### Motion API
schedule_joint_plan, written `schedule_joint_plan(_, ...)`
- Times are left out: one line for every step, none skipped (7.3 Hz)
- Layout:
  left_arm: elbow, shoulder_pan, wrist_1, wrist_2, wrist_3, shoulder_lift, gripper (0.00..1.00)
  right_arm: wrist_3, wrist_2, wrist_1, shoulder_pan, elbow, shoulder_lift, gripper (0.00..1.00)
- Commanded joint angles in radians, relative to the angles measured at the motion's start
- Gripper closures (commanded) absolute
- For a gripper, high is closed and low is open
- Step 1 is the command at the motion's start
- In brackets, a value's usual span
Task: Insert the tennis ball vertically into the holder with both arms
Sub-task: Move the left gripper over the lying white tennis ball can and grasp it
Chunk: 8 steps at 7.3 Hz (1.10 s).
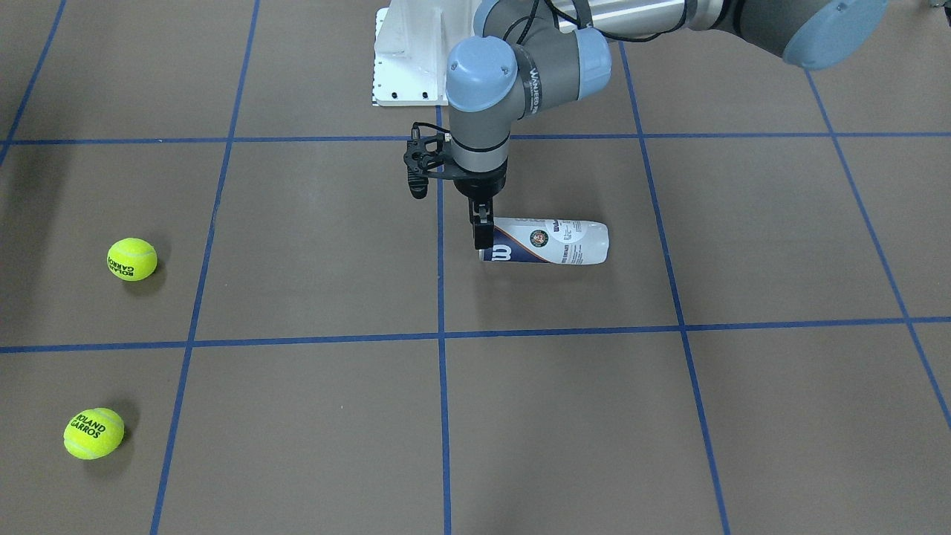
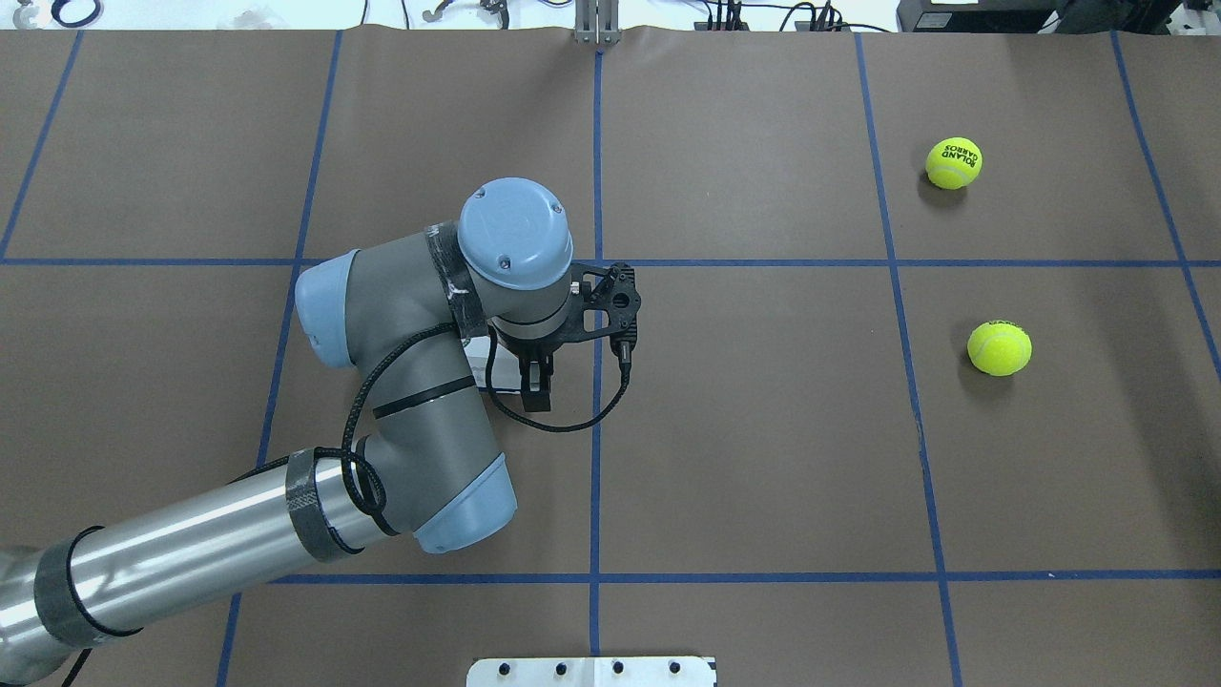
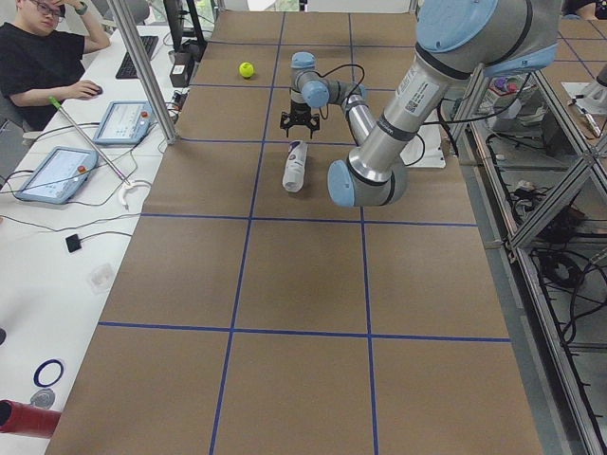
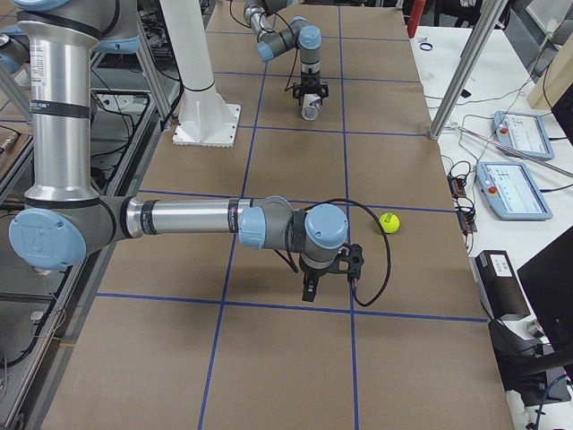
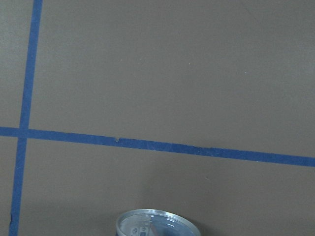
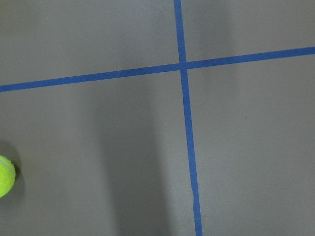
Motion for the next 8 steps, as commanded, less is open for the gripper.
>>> schedule_joint_plan(0.012,0.006,-0.005,0.0,-0.001,0.0,0.01,0.0,0.012,0.0,0.001,0.005,0.0,0.01)
schedule_joint_plan(0.019,0.006,-0.005,0.0,-0.001,-0.001,0.01,0.0,0.013,0.0,0.001,0.005,0.0,0.01)
schedule_joint_plan(0.027,0.006,-0.006,0.015,0.001,-0.001,0.01,-0.002,0.015,0.002,0.001,0.005,0.0,0.01)
schedule_joint_plan(0.035,0.006,-0.006,0.022,-0.001,-0.001,0.01,-0.003,0.015,0.002,0.001,0.005,0.0,0.01)
schedule_joint_plan(0.042,0.006,-0.008,0.022,-0.001,-0.003,0.01,-0.003,0.016,0.002,0.001,0.004,0.0,0.01)
schedule_joint_plan(0.051,0.007,-0.018,0.023,0.001,-0.003,0.01,-0.003,0.019,0.002,0.001,0.005,-0.002,0.01)
schedule_joint_plan(0.065,0.007,-0.023,0.022,-0.002,-0.003,0.01,-0.005,0.019,0.002,0.001,0.002,-0.003,0.01)
schedule_joint_plan(0.097,0.007,-0.067,0.023,-0.002,-0.003,0.01,-0.005,0.019,0.002,0.001,0.004,-0.005,0.01)
